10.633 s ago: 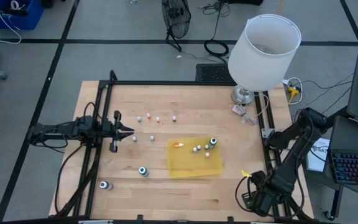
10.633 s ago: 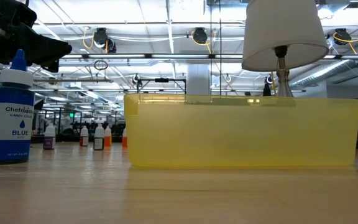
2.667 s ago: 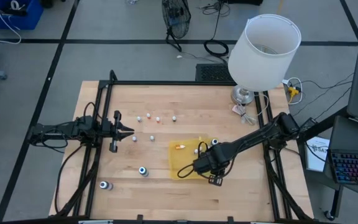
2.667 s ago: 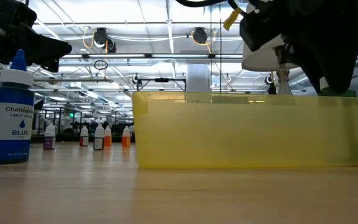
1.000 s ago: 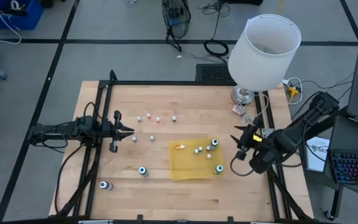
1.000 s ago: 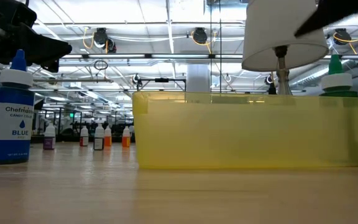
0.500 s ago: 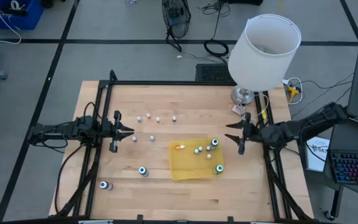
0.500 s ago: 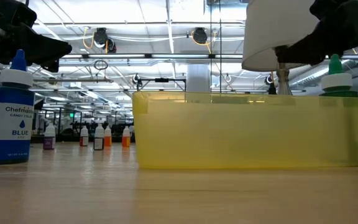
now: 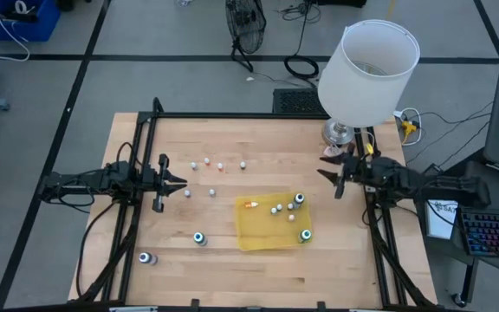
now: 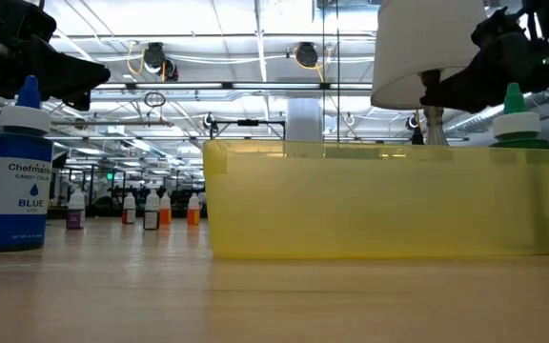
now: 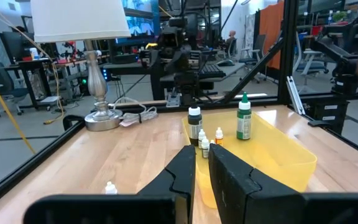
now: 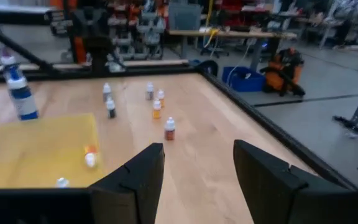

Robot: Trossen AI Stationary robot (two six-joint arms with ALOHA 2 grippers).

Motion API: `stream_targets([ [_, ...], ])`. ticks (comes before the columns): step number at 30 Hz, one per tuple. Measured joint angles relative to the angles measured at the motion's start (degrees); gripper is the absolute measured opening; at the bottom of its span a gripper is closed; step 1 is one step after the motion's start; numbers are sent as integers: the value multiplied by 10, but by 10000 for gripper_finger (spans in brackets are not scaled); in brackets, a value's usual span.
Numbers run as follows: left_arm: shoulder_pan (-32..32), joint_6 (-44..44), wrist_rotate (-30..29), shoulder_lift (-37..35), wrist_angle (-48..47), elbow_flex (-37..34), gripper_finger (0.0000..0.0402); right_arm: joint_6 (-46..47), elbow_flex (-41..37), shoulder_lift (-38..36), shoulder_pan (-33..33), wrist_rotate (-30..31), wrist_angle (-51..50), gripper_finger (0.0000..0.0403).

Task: Pick & Place food coloring
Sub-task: Put the left small black food coloring bottle into the yellow bin

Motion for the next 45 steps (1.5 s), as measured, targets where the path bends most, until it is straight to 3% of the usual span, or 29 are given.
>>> stream_targets([
  [7, 0, -1, 0, 0, 22, 0, 51, -2, -54, -41, -57, -21, 46, 180],
  [19, 0, 1, 0, 0, 69, 0, 51, 12, -125, -43, -68, -23, 102, 180],
  [35, 0, -18, 0, 0, 38, 0, 51, 40, -128, -42, -68, -21, 88, 180],
  [37, 0, -7, -19, 0, 45, 0, 51, 40, -128, -42, -68, -20, 88, 180],
  [41, 1, -3, -109, 0, 63, 0, 51, 40, -128, -42, -68, -20, 88, 180],
  [45, 1, -23, -135, 0, 64, 0, 51, 40, -128, -42, -68, -20, 88, 180],
])
